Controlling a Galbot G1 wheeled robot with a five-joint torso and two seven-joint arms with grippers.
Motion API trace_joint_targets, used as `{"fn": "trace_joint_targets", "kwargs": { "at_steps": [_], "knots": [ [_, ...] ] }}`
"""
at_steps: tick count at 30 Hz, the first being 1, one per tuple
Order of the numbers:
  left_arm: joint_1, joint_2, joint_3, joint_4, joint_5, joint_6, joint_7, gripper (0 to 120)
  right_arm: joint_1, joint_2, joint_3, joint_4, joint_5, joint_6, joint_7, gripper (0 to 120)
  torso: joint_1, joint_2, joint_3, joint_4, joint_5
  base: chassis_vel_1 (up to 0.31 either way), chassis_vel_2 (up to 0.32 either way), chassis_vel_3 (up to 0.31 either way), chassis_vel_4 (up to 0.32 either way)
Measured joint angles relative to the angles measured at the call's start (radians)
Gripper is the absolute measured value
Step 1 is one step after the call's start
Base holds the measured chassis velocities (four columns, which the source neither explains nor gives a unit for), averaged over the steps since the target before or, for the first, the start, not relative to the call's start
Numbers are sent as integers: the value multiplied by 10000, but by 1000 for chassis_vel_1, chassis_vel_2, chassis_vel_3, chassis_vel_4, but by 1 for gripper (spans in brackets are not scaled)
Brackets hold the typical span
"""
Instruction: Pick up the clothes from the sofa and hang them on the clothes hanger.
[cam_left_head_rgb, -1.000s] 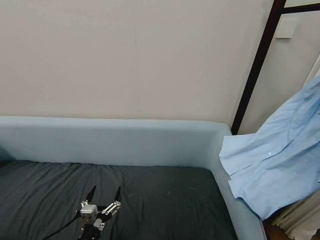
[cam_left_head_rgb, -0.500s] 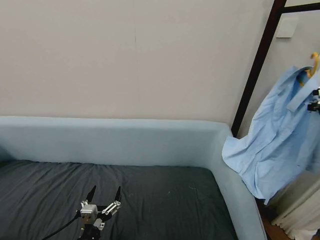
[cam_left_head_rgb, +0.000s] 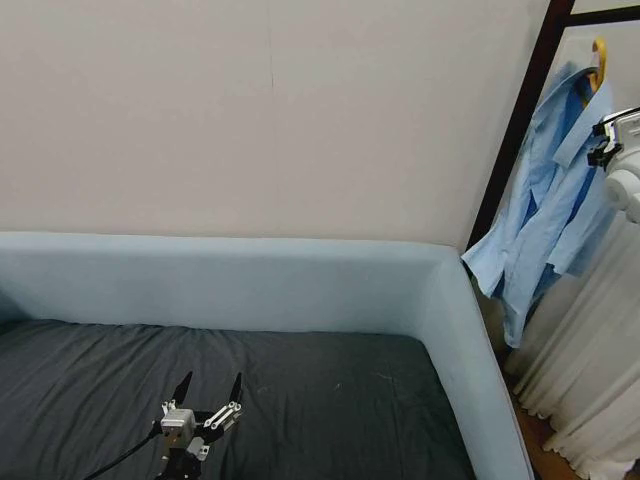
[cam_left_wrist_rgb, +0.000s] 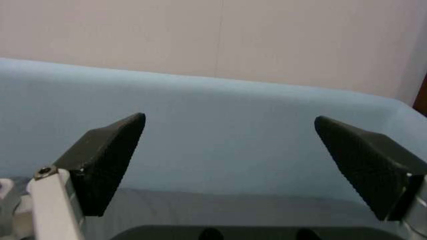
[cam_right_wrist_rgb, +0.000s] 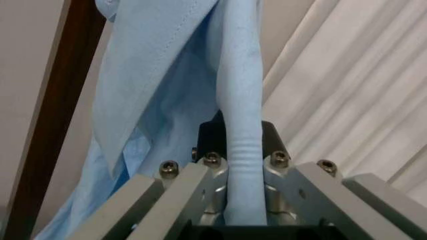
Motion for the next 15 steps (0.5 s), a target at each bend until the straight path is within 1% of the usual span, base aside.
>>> {"fn": "trace_joint_targets", "kwargs": {
  "at_steps": [1, 3, 5, 7, 8, 10, 12, 15],
  "knots": [
    [0, 0, 0, 0, 0, 1, 0, 100, 250, 101, -212, -151, 23, 0, -14, 1, 0, 0, 0, 1, 0, 0, 0, 0, 0],
    [0, 0, 0, 0, 0, 1, 0, 100, 343, 141, -286, -212, 48, 0, -18, 1, -1, 1, 0, 3, -1, 0, 0, 0, 0],
    [0, 0, 0, 0, 0, 3, -1, 100, 901, 334, -677, -520, 313, -25, -24, 1, 0, 1, 1, 9, -4, 0, 0, 0, 0],
    [0, 0, 0, 0, 0, 6, 0, 100, 1559, 560, -1068, -808, 765, -156, -20, 1, 0, 0, 1, 9, -7, 0, 0, 0, 0],
    [0, 0, 0, 0, 0, 6, 0, 100, 1559, 560, -1068, -808, 765, -156, -20, 1, 0, 0, 1, 9, -7, 0, 0, 0, 0],
    [0, 0, 0, 0, 0, 6, -1, 100, 1972, 702, -1321, -935, 1329, -354, 60, 1, 0, 0, 0, 4, -6, 0, 0, 0, 0],
    [0, 0, 0, 0, 0, 6, 0, 100, 2324, 876, -1434, -1070, 2082, -687, 260, 1, 0, 1, 0, 5, -4, 0, 0, 0, 0],
    [0, 0, 0, 1, 0, 6, 0, 100, 2558, 1065, -1480, -1240, 2685, -931, 445, 1, -1, 1, 0, 5, -4, 0, 0, 0, 0]
  ]
}}
